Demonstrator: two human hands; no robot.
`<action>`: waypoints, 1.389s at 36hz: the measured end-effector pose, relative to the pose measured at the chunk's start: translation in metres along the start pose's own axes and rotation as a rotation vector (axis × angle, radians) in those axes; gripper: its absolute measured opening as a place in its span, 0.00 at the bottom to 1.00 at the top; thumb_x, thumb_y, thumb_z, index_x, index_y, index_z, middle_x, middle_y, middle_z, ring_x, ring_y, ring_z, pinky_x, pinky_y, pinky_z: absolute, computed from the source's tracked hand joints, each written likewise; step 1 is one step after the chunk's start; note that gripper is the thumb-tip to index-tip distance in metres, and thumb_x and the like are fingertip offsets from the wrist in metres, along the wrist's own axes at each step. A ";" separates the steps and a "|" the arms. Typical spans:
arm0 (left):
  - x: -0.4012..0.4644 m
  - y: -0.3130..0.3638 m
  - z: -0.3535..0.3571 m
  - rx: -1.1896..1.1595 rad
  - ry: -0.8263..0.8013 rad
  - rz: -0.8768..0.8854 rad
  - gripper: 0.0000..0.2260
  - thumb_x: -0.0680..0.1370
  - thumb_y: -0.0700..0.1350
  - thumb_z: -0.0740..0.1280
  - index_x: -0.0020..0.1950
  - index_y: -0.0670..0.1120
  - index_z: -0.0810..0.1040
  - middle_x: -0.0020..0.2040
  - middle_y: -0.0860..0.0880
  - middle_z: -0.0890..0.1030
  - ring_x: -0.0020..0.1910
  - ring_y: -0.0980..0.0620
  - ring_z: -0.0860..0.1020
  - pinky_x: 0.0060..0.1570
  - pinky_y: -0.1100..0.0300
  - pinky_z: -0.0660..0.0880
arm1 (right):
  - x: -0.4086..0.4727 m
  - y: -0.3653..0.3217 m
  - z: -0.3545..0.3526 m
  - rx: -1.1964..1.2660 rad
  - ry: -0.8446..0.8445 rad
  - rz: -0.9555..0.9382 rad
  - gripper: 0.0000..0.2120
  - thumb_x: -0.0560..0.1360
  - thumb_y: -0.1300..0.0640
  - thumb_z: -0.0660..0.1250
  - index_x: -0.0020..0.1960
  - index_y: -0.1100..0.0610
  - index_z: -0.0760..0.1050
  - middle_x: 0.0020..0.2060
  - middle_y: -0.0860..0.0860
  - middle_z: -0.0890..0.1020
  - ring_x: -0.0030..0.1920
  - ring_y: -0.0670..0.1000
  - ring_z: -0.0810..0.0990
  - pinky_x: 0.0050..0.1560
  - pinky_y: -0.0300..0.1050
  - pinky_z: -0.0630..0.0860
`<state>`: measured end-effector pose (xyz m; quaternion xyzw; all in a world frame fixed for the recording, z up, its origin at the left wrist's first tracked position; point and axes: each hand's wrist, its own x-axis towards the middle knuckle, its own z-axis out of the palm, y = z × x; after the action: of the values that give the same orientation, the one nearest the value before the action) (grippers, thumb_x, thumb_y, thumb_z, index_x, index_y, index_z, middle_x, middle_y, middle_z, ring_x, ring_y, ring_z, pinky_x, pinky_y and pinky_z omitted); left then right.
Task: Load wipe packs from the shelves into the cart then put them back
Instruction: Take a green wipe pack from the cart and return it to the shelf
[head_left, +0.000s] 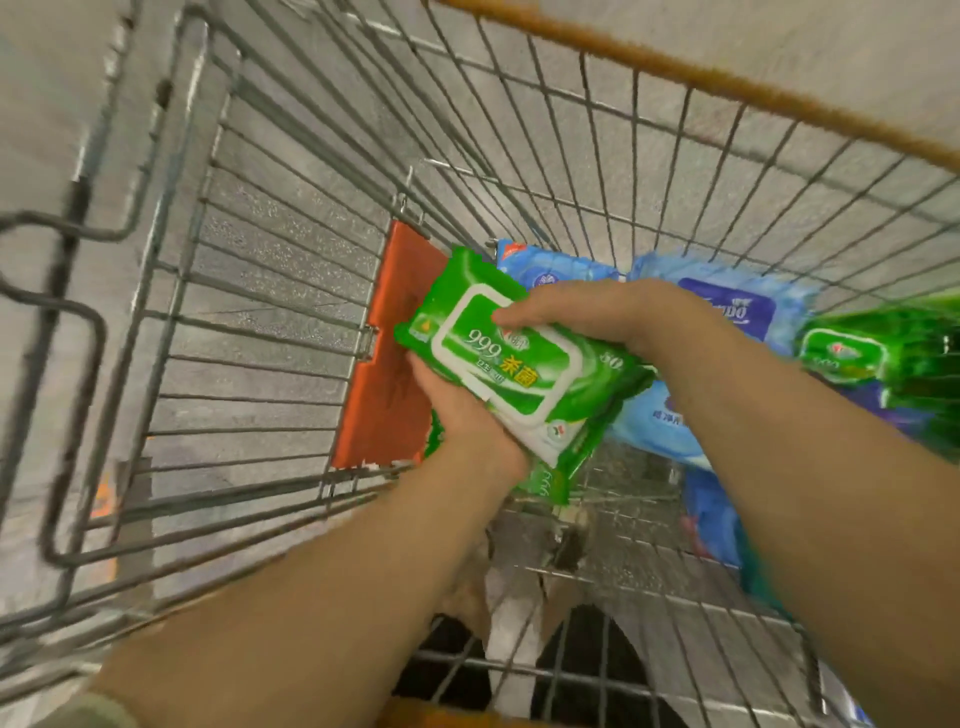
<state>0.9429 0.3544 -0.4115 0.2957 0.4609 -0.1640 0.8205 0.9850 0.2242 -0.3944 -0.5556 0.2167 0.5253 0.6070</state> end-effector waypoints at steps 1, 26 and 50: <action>-0.011 0.000 0.005 0.022 -0.021 0.003 0.32 0.84 0.62 0.53 0.36 0.48 0.88 0.35 0.45 0.86 0.27 0.49 0.84 0.28 0.60 0.80 | -0.011 0.001 0.001 0.018 0.015 -0.019 0.13 0.77 0.47 0.70 0.55 0.55 0.84 0.51 0.57 0.87 0.57 0.60 0.84 0.63 0.58 0.79; -0.258 -0.056 0.047 0.481 -0.559 -0.381 0.38 0.77 0.73 0.52 0.48 0.45 0.89 0.53 0.37 0.86 0.46 0.38 0.86 0.41 0.43 0.84 | -0.325 0.095 0.084 0.535 0.506 -0.368 0.09 0.80 0.52 0.67 0.53 0.56 0.82 0.40 0.55 0.88 0.31 0.52 0.86 0.28 0.40 0.80; -0.453 -0.159 -0.050 1.254 -1.168 -1.001 0.36 0.75 0.74 0.59 0.69 0.47 0.80 0.68 0.38 0.79 0.67 0.36 0.78 0.73 0.36 0.66 | -0.508 0.308 0.296 1.216 1.209 -0.592 0.18 0.79 0.53 0.64 0.37 0.56 0.87 0.36 0.56 0.87 0.31 0.53 0.85 0.29 0.39 0.79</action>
<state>0.5883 0.2620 -0.0982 0.3200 -0.1143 -0.8258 0.4501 0.4392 0.2378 -0.0167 -0.3532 0.5868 -0.2387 0.6884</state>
